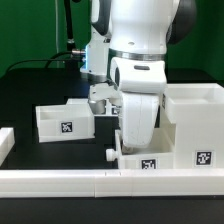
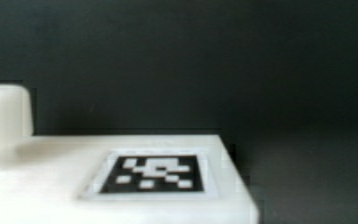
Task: Assemble drawer
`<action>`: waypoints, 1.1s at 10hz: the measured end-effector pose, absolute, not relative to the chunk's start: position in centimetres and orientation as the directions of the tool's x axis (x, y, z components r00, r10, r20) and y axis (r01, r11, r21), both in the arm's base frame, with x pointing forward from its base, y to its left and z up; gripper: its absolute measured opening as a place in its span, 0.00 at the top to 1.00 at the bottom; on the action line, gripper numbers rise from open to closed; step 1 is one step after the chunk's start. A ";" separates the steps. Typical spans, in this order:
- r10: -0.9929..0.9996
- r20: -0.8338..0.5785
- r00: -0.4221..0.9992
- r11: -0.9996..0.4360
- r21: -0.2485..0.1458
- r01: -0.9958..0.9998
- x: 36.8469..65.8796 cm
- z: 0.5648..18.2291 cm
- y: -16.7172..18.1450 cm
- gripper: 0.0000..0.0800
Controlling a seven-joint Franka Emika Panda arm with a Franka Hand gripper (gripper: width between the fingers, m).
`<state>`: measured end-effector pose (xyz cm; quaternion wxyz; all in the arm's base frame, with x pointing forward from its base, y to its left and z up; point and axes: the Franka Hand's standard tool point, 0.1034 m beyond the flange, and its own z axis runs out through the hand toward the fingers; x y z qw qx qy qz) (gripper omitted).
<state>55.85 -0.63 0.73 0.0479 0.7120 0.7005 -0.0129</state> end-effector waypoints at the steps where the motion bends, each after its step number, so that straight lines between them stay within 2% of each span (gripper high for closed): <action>1: 0.996 -0.086 0.020 -0.016 0.048 0.999 55.8 0.7 -0.7 0.95; 4: 0.995 -0.097 -0.001 0.005 0.037 0.999 55.9 0.7 -0.6 0.95; 6: 0.989 -0.143 -0.041 0.040 -0.012 0.999 55.9 0.8 -0.3 0.95; 8: 0.985 -0.170 -0.037 0.031 -0.038 0.999 55.9 1.0 -0.4 0.95; 11: 0.985 -0.170 -0.033 0.027 -0.039 0.999 55.8 1.0 -0.6 0.95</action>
Offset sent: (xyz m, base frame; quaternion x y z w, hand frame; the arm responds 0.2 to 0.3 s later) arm 0.0124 0.0044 -0.0115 -0.0002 -0.0344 -0.0780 0.9964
